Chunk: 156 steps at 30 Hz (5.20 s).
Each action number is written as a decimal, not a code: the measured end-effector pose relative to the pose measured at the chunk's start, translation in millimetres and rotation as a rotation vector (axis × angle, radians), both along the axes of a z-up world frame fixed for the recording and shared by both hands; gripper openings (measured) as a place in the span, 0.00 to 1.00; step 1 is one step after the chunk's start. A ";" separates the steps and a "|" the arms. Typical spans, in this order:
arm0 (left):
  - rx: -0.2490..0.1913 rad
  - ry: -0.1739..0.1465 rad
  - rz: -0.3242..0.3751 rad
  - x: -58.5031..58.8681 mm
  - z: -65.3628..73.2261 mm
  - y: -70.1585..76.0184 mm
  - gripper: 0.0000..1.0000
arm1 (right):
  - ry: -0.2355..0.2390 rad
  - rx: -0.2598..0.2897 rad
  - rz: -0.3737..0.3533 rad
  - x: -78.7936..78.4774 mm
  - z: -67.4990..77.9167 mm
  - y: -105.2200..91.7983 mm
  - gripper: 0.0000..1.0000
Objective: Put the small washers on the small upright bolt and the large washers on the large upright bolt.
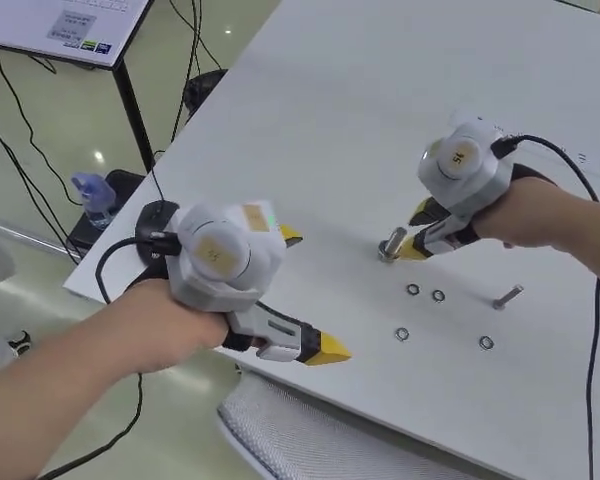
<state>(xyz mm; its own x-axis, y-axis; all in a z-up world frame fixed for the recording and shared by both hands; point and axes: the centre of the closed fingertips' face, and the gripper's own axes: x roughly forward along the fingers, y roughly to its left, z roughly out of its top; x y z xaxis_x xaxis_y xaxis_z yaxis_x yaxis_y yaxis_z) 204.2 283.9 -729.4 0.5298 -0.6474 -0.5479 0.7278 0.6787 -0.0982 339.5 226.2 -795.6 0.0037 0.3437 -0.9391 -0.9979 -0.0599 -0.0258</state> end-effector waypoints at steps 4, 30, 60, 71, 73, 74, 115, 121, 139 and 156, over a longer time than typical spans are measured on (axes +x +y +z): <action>-0.007 -0.001 -0.001 0.6 2.0 -0.7 0.88 | 0.000 0.007 0.014 -6.4 2.8 -1.4 0.33; -0.023 -0.005 -0.036 7.0 8.2 -18.3 0.88 | 0.034 -0.002 0.010 -23.9 -18.3 -37.9 0.32; -0.016 0.017 -0.009 -6.8 2.4 -9.5 0.87 | 0.027 -0.035 -0.026 -20.2 -68.6 -44.4 0.26; -0.009 0.022 -0.005 -9.6 2.1 -6.3 0.87 | 0.022 -0.053 -0.026 -20.7 -74.2 -46.4 0.24; -0.008 0.021 -0.005 -9.6 2.2 -6.5 0.86 | 0.016 -0.049 -0.025 -19.7 -74.0 -45.7 0.23; -0.010 0.020 -0.004 -9.6 2.4 -6.9 0.86 | 0.016 -0.048 -0.028 -19.5 -74.1 -45.6 0.23; 0.000 0.021 -0.003 -24.3 3.2 -8.3 0.83 | -0.002 -0.095 -0.069 -20.8 -73.2 -46.9 0.12; -0.002 0.019 -0.004 -21.4 4.1 -9.9 0.84 | 0.028 -0.082 -0.103 -20.1 -65.0 -49.9 0.12; -0.010 0.003 -0.058 -10.1 7.2 -29.8 0.83 | 0.029 -0.065 -0.133 -27.3 -34.5 -84.6 0.12; -0.054 -0.006 -0.039 4.2 3.4 -44.6 0.87 | 0.023 -0.067 -0.236 -24.4 -17.4 -146.4 0.12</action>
